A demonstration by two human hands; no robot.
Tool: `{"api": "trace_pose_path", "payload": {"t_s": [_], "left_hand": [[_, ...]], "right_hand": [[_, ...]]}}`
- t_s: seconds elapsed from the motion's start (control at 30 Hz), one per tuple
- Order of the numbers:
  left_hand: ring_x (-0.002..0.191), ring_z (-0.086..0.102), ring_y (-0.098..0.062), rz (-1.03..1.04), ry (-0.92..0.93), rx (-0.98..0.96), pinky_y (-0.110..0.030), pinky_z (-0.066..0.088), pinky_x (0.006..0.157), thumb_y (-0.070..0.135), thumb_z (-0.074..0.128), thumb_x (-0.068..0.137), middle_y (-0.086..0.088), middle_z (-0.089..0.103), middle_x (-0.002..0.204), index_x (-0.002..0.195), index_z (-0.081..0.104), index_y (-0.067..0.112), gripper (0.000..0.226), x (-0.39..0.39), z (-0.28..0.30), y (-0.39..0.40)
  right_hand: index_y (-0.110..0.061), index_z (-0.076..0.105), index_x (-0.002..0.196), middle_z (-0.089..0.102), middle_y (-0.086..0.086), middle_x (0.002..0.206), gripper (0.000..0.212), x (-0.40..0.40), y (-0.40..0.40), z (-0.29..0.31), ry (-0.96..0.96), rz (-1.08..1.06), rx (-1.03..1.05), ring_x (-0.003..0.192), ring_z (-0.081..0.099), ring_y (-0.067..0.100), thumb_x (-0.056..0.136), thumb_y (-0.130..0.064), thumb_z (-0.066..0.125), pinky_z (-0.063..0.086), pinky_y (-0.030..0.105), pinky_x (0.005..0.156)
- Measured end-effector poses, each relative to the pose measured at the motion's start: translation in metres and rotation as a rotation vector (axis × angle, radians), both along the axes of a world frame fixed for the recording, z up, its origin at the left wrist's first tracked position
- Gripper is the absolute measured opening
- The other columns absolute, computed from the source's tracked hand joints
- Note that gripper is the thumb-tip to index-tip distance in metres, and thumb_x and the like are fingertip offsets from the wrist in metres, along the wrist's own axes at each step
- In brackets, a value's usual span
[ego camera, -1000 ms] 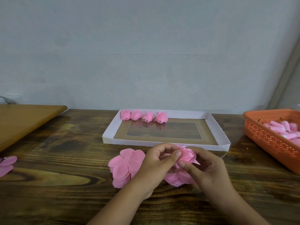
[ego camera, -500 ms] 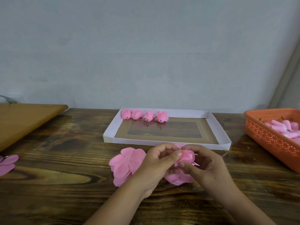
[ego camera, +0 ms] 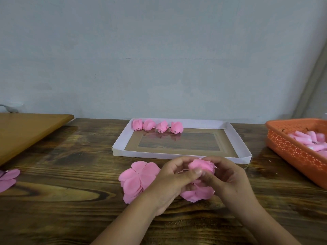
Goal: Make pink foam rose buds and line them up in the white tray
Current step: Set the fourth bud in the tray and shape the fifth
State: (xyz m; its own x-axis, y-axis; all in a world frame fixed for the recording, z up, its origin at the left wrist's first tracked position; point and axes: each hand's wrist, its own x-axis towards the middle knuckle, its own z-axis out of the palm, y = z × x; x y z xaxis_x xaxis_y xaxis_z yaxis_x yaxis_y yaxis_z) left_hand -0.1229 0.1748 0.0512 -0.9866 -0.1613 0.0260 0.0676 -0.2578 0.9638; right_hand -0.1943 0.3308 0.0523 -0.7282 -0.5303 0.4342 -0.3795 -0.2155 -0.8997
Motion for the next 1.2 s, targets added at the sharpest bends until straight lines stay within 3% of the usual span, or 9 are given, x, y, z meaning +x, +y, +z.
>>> {"api": "trace_pose_path", "payload": {"t_s": [0.2, 0.3, 0.47, 0.6, 0.73, 0.9, 1.03, 1.1, 1.2], "left_hand": [[0.106, 0.073, -0.025, 0.072, 0.016, -0.059, -0.033, 0.058, 0.083, 0.042, 0.082, 0.075, -0.009, 0.074, 0.119, 0.123, 0.071, 0.023, 0.052, -0.003, -0.007, -0.001], [0.102, 0.073, -0.026, 0.075, 0.018, -0.069, -0.031, 0.057, 0.080, 0.042, 0.080, 0.083, -0.012, 0.074, 0.118, 0.120, 0.073, 0.023, 0.042, -0.003, -0.005, 0.000], [0.094, 0.070, -0.019, 0.087, -0.016, -0.063, -0.027, 0.056, 0.076, 0.030, 0.075, 0.090, -0.019, 0.071, 0.117, 0.112, 0.076, 0.020, 0.024, -0.002, -0.005, -0.002], [0.094, 0.069, -0.020, 0.066, -0.066, -0.048, -0.030, 0.057, 0.080, 0.018, 0.071, 0.094, -0.020, 0.070, 0.116, 0.103, 0.079, 0.023, 0.013, -0.002, -0.005, -0.003], [0.088, 0.068, -0.017, 0.050, -0.077, -0.042, -0.027, 0.056, 0.075, 0.015, 0.070, 0.092, -0.010, 0.072, 0.100, 0.101, 0.078, 0.023, 0.015, -0.001, -0.002, -0.004], [0.083, 0.070, -0.011, 0.062, -0.039, 0.024, -0.023, 0.055, 0.069, 0.030, 0.076, 0.082, -0.001, 0.075, 0.096, 0.096, 0.078, 0.031, 0.014, 0.002, 0.003, 0.003], [0.102, 0.072, -0.016, 0.016, 0.040, 0.007, -0.024, 0.056, 0.079, 0.051, 0.089, 0.070, -0.001, 0.075, 0.117, 0.113, 0.074, 0.034, 0.049, 0.005, 0.005, 0.006], [0.114, 0.069, -0.016, 0.004, 0.078, -0.018, -0.028, 0.057, 0.087, 0.050, 0.094, 0.063, 0.001, 0.073, 0.123, 0.117, 0.072, 0.035, 0.060, 0.006, 0.004, 0.009], [0.113, 0.069, -0.016, 0.032, 0.116, -0.054, -0.030, 0.058, 0.087, 0.049, 0.096, 0.059, 0.000, 0.072, 0.123, 0.121, 0.071, 0.034, 0.069, 0.006, 0.003, 0.014]], "right_hand": [[-0.028, 0.076, 0.095, 0.077, 0.005, 0.095, 0.021, 0.000, -0.001, 0.001, -0.020, 0.008, -0.028, 0.084, 0.075, 0.022, 0.074, -0.027, 0.076, 0.061, 0.029, 0.066], [-0.033, 0.074, 0.099, 0.075, 0.004, 0.100, 0.023, -0.002, 0.000, -0.004, 0.013, 0.013, -0.012, 0.086, 0.075, 0.025, 0.079, -0.022, 0.075, 0.062, 0.032, 0.067], [-0.046, 0.065, 0.123, 0.071, -0.010, 0.115, 0.059, -0.001, -0.001, -0.013, 0.259, -0.023, 0.154, 0.103, 0.070, 0.018, 0.089, 0.001, 0.071, 0.061, 0.031, 0.076], [-0.037, 0.064, 0.131, 0.066, -0.015, 0.123, 0.058, -0.001, 0.001, -0.011, 0.445, -0.060, 0.192, 0.107, 0.066, 0.012, 0.088, 0.002, 0.070, 0.059, 0.023, 0.070], [-0.038, 0.070, 0.120, 0.067, -0.018, 0.118, 0.053, 0.002, 0.000, -0.009, 0.449, -0.078, 0.198, 0.104, 0.067, 0.009, 0.085, 0.002, 0.075, 0.060, 0.021, 0.069], [-0.040, 0.077, 0.104, 0.077, -0.009, 0.098, 0.043, 0.005, -0.002, -0.007, 0.263, -0.107, 0.133, 0.090, 0.074, 0.015, 0.080, -0.004, 0.079, 0.061, 0.025, 0.069], [-0.030, 0.082, 0.092, 0.079, 0.008, 0.090, 0.026, 0.004, -0.002, 0.002, -0.213, -0.058, -0.115, 0.078, 0.077, 0.022, 0.068, -0.021, 0.080, 0.061, 0.026, 0.062], [-0.016, 0.081, 0.096, 0.077, 0.018, 0.100, 0.033, 0.003, -0.002, 0.003, -0.441, 0.086, -0.179, 0.084, 0.076, 0.024, 0.064, -0.023, 0.082, 0.060, 0.026, 0.064], [-0.004, 0.077, 0.103, 0.074, 0.025, 0.107, 0.055, 0.008, -0.005, 0.003, -0.635, 0.300, -0.201, 0.087, 0.076, 0.029, 0.055, -0.023, 0.097, 0.062, 0.030, 0.064]]}}
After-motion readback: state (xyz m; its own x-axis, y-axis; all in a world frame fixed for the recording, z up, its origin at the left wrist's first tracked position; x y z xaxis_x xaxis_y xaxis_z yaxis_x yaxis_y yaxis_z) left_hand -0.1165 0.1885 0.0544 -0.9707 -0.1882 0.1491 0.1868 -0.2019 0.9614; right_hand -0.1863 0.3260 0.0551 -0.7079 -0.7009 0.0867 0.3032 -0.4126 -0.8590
